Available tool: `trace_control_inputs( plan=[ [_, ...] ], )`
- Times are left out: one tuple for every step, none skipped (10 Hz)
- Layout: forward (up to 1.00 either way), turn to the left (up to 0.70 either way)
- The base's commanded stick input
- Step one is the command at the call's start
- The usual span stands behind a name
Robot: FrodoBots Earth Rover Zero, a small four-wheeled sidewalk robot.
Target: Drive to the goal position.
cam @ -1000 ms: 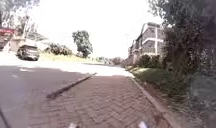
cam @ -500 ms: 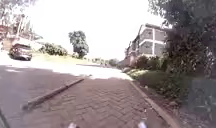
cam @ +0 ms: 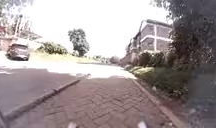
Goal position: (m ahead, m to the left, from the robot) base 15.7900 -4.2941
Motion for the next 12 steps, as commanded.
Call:
trace_control_inputs(
  plan=[
    [1.00, 0.00],
    [1.00, 0.00],
    [1.00, 0.00],
    [1.00, 0.00],
    [1.00, -0.05],
    [1.00, -0.19],
    [1.00, -0.18],
    [1.00, -0.05],
    [1.00, 0.00],
    [1.00, 0.00],
    [0.40, 0.00],
    [0.64, 0.00]
  ],
)
